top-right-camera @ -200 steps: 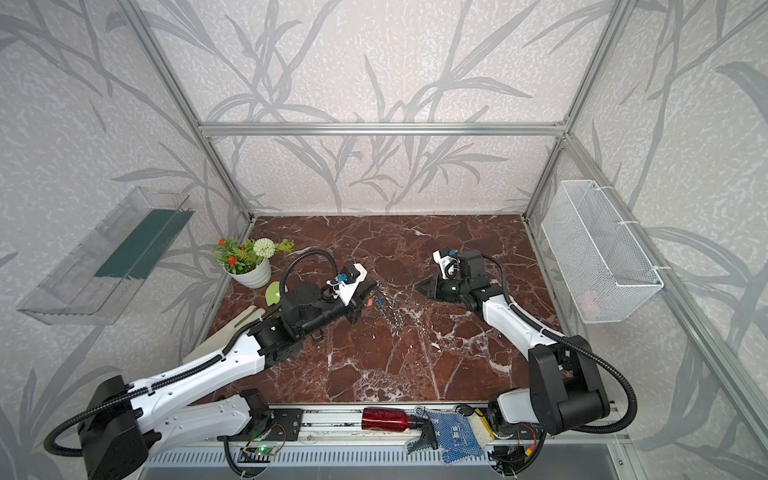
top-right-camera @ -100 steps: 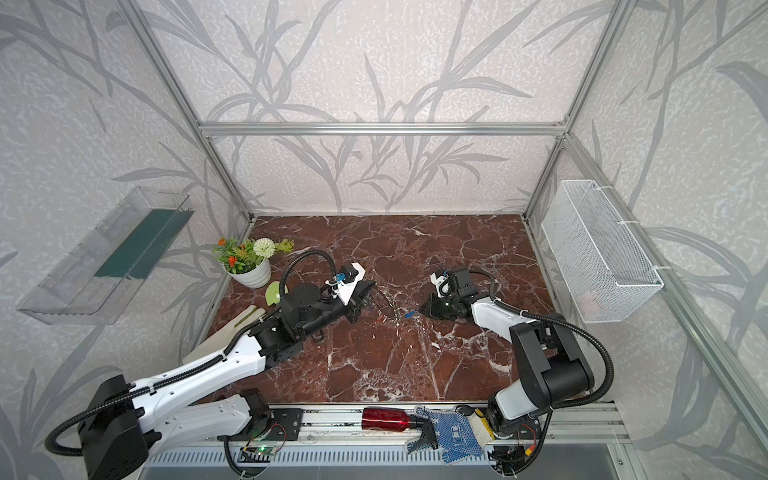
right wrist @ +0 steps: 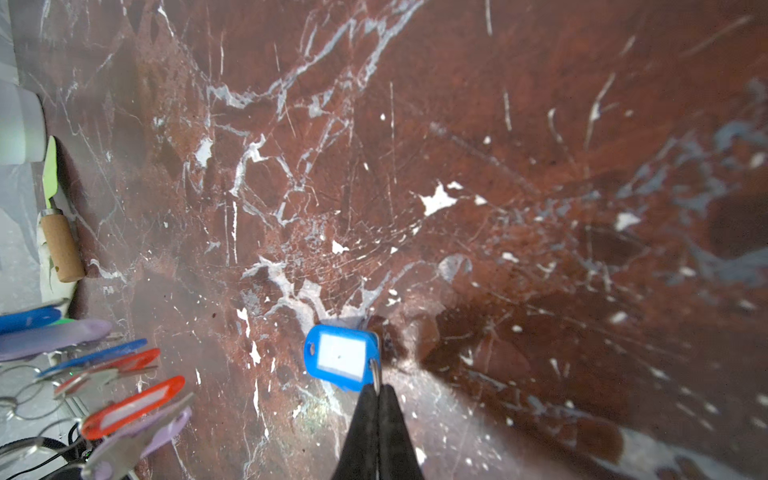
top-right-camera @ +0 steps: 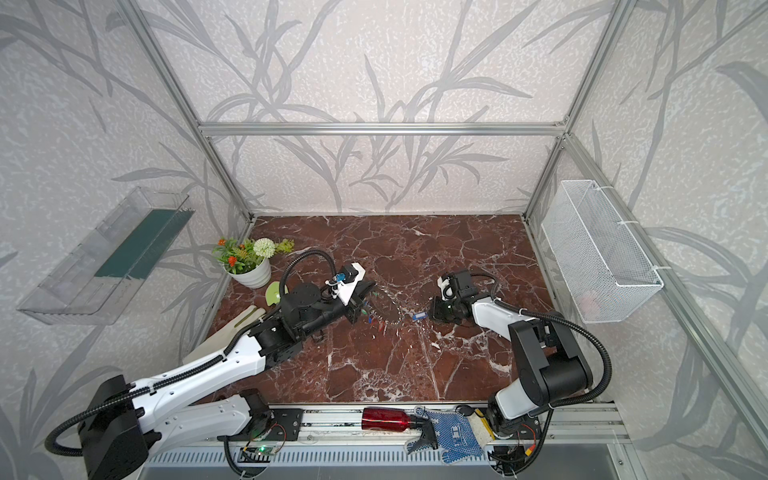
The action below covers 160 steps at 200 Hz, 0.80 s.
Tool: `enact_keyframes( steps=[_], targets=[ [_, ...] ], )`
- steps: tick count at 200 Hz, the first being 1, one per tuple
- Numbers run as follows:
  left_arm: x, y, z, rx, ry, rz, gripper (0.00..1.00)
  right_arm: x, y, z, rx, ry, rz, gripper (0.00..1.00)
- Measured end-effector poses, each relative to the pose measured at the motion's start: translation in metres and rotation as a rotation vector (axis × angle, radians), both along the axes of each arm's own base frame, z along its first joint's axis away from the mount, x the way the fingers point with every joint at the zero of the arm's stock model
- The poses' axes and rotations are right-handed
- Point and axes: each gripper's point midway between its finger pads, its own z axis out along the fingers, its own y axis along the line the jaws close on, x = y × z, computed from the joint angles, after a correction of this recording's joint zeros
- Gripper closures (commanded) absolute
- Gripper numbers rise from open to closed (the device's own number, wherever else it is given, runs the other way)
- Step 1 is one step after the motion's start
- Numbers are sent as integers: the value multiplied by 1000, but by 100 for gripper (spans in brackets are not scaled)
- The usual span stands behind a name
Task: Put the keys on the keyring
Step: 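Lower the blue-tagged key toward the table and open the right gripper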
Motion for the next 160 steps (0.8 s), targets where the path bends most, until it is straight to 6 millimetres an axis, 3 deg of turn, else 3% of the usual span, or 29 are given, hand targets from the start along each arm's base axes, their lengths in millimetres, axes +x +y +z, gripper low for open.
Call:
enact_keyframes(
  steps=[42, 71, 122, 160],
  targets=[
    [0, 0, 0, 0, 0, 0, 100, -4, -3, -3, -5, 9, -9, 72],
    [0, 0, 0, -6, 6, 1, 100, -3, -4, 10, 15, -20, -14, 66],
    [-2, 1, 2, -47, 28, 6, 100, 4, -12, 58, 62, -129, -36, 61],
    [-7, 6, 10, -108, 32, 8, 100, 16, -5, 121, 139, -327, -9, 52]
  ],
)
